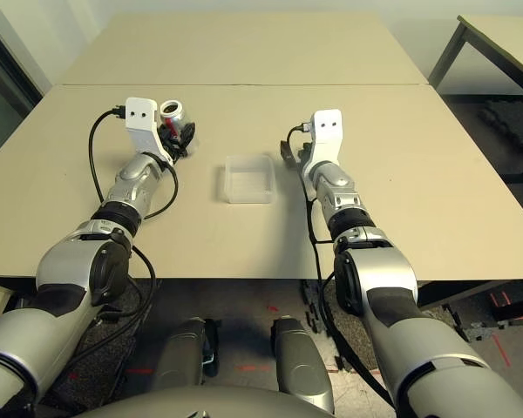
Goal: Pour the medicine from the bottle into the box.
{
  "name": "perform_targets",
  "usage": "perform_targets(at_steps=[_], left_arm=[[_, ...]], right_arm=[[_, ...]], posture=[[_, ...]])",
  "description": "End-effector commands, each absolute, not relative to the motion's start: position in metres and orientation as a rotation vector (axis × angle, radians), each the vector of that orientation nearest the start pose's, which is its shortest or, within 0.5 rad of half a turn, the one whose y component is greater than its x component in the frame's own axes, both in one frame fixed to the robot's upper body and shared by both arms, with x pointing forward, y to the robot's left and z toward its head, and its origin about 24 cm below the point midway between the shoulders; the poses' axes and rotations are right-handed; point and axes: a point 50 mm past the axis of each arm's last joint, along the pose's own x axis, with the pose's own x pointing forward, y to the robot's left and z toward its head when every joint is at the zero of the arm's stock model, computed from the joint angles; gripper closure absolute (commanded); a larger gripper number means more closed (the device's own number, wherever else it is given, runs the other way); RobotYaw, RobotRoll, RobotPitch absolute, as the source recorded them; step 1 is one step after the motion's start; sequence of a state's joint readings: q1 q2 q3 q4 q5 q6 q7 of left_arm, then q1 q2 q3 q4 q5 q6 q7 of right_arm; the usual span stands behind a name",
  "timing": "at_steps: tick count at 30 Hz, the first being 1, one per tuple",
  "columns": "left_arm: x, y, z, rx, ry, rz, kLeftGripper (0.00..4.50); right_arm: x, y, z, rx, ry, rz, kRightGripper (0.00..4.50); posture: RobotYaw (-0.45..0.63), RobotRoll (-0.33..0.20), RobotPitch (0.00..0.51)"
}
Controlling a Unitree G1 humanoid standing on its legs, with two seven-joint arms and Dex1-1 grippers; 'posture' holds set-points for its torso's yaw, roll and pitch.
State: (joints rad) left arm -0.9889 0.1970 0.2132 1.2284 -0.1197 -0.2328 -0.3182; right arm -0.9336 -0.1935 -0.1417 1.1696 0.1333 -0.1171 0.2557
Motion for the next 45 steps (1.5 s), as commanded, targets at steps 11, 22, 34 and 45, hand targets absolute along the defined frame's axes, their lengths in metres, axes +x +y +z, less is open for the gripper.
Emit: perform_targets(at_steps=[11,22,34,45], left_arm=[[0.416,0.180,0.172,0.335,-0.061,-0.361,2.07],[0.419,0.146,0.238,1.417,-0.153,-0.584,2.07],[0.411,0.093,0.227,2.151,-0.233,-0.856,2.07],[0.407,0.072,0.217,2.406,-0.342,-0.948,2.07]], right_arm=[[0.366,-0.211,0.143,-0.104,0.102,0.352,0.00],[0.294,-0.197,0.128,-0.335,0.498,0.647,0.00],[0.323,-0.149,0.117,-0.338,0.477,0.727,0.00],[0.335,-0.148,0.111,-0.313,0.444,0.699,0.00]], posture=[[-0.16,0.000,0.094],[-0.19,0.000,0.090],[-0.23,0.000,0.058],[-0.26,0.000,0.047]])
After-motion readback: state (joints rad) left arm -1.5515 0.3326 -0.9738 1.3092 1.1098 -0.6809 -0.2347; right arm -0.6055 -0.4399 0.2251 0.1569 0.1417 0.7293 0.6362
